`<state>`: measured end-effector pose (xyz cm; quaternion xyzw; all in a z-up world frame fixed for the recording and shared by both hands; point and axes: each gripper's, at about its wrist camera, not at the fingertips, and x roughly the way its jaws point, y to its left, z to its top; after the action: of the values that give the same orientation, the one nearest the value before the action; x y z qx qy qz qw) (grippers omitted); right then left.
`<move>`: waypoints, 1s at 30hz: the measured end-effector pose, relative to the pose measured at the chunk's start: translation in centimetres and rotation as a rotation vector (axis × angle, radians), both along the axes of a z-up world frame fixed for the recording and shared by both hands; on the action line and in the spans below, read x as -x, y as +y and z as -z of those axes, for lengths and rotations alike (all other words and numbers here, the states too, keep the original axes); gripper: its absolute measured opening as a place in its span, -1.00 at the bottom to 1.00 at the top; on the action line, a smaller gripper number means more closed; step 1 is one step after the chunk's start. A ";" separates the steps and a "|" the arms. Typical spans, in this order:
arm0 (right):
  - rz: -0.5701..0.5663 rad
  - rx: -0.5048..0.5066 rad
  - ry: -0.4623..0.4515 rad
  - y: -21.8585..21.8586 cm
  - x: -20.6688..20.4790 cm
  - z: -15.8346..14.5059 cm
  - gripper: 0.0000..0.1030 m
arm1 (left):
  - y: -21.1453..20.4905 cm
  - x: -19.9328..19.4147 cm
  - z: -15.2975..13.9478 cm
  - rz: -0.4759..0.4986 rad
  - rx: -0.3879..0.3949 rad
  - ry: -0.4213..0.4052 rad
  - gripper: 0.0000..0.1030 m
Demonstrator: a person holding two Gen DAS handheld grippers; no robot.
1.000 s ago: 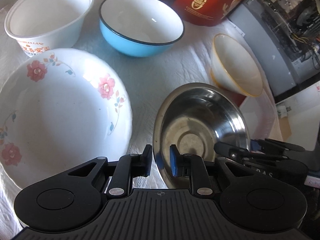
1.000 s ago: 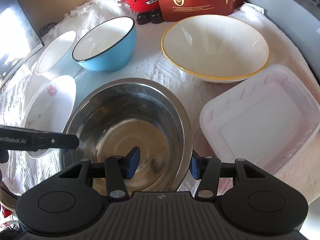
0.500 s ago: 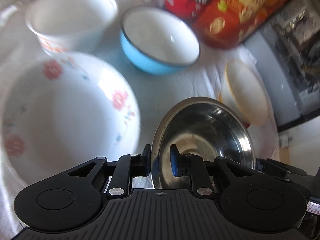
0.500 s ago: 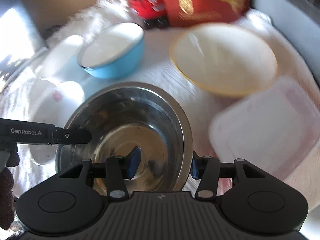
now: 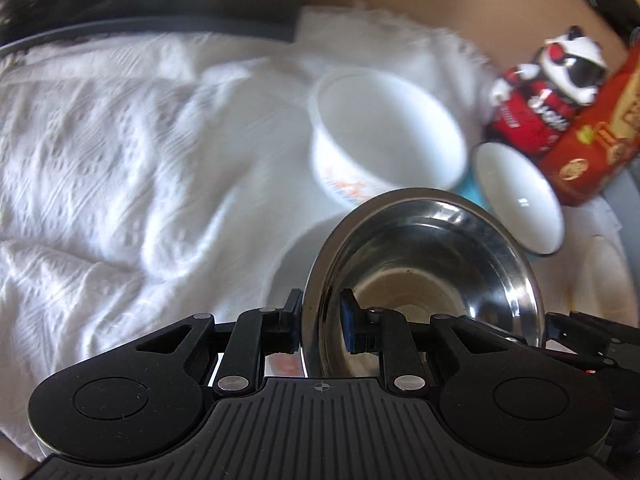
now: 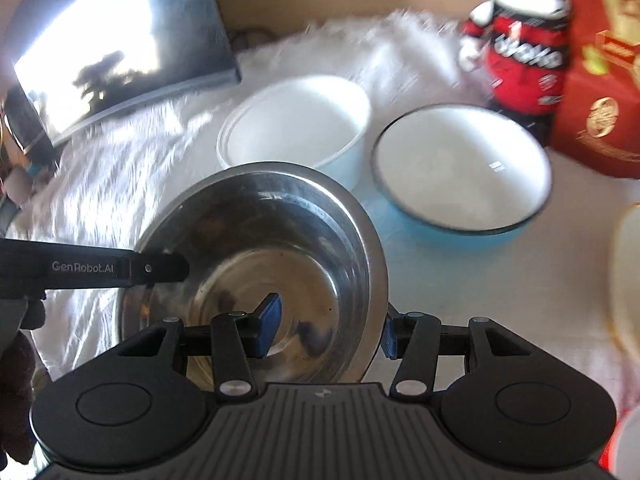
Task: Organize plates and bowls
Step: 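Carry the steel bowl with the left tool beside the white paper cup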
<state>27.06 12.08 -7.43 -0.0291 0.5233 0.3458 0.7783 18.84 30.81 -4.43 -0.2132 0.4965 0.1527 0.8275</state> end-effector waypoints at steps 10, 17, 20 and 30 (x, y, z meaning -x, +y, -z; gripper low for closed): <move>-0.076 0.069 -0.031 3.1 0.7 2.2 -0.01 | 1.4 0.4 1.0 0.032 -0.088 -0.024 -0.54; -0.069 0.088 -0.158 1.8 1.4 0.7 0.18 | 1.2 0.1 1.4 0.077 -0.162 -0.013 -0.01; -0.032 0.099 -0.198 1.3 1.1 0.7 0.36 | 2.1 0.1 1.7 0.037 -0.120 -0.021 0.14; 0.023 0.054 0.078 0.5 0.2 3.8 0.36 | 2.4 0.1 1.3 0.026 -0.126 -0.003 0.27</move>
<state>26.83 12.59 -11.27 -0.0305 0.5627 0.3237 0.7600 18.79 33.17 -5.72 -0.1543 0.4872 0.1725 0.8420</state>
